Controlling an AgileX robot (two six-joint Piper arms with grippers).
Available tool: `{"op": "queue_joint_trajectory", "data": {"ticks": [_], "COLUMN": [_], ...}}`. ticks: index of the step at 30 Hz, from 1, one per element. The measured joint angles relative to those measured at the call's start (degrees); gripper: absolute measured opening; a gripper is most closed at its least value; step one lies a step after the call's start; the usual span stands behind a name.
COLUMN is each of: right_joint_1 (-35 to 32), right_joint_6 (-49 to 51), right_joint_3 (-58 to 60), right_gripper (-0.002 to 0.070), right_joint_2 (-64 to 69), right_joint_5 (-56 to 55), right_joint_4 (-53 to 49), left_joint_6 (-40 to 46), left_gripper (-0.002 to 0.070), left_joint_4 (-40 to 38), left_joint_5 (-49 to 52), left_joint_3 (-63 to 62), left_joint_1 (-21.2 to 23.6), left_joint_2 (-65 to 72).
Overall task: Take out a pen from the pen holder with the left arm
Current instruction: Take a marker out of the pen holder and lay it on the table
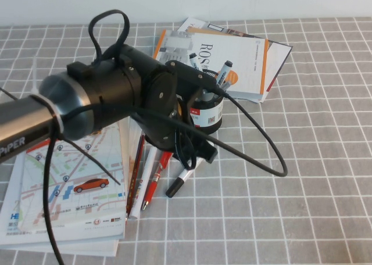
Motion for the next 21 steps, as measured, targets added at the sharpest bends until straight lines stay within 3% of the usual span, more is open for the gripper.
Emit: {"op": "queue_joint_trajectory", "data": {"ticks": [7, 14, 21], "right_joint_1": [0.00, 0.00, 0.00], "right_joint_6": [0.00, 0.00, 0.00], "right_joint_3": [0.00, 0.00, 0.00], "right_gripper": [-0.0012, -0.0013, -0.0013], "right_joint_2": [0.00, 0.00, 0.00], "right_joint_5": [0.00, 0.00, 0.00], "right_joint_4": [0.00, 0.00, 0.00], "left_joint_6": [7.59, 12.34, 12.62], "left_gripper": [0.0234, 0.0317, 0.0334], "left_joint_4": [-3.27, -6.48, -5.64], "left_joint_5": [-0.41, -3.72, -7.67], "left_joint_3": [0.00, 0.00, 0.00], "left_joint_1": [0.00, 0.00, 0.04], "left_joint_2": [2.67, 5.53, 9.32]}}
